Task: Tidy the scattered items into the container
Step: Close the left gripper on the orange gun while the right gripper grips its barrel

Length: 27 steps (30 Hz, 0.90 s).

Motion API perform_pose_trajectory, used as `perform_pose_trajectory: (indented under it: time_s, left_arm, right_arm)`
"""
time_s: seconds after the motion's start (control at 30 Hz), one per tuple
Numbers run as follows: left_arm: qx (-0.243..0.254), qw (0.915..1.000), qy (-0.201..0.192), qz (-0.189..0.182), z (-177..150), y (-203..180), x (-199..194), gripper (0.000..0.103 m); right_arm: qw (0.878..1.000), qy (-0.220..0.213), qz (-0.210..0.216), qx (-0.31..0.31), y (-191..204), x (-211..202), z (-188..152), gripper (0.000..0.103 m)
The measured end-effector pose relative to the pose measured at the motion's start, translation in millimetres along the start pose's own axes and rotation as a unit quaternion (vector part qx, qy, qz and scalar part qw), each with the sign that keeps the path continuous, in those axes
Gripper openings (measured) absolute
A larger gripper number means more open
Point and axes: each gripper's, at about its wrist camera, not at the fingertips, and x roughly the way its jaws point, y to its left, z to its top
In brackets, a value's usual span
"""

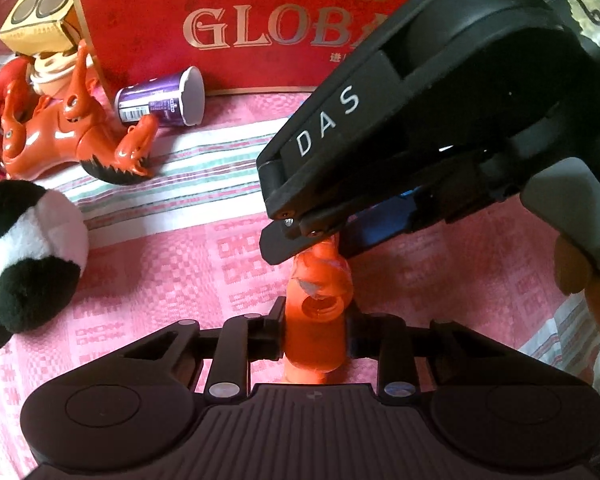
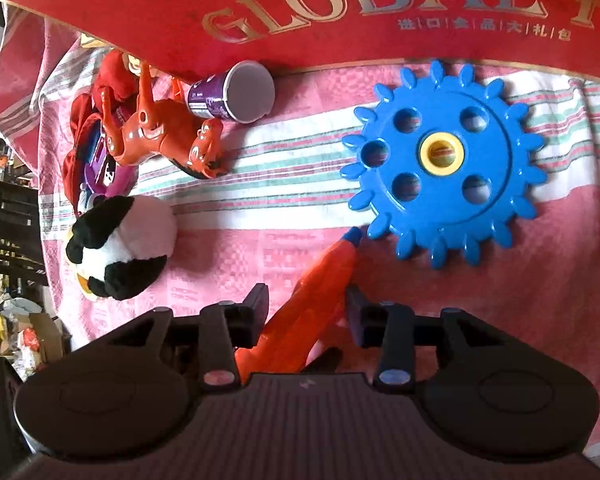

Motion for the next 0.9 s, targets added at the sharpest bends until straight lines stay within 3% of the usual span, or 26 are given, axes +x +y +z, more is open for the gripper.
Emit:
perform_pose_trajectory:
  time_s: [0.1,0.2,0.9]
  left_arm:
    - [-0.001,1.0000,0.003,-0.003,1.9,2.6,0.4,0.027]
    - [-0.004,0.9999,0.009,0.004,2.9,6.3,0.3,0.039]
    - [0.010,0.9999,0.005,0.008,13.8,15.8,-4.0,0.033]
  right_arm:
    - [1.000,-0.008,-0.002,-0.008,4.3,-0.4,-1.6,0.045]
    - [1.000,-0.014,-0.004,-0.012,6.8,-0.9,-2.2,0.032]
    - [0.999,-0.030,-0.017,-0.020,17.0,-4.1,-5.2,0.033]
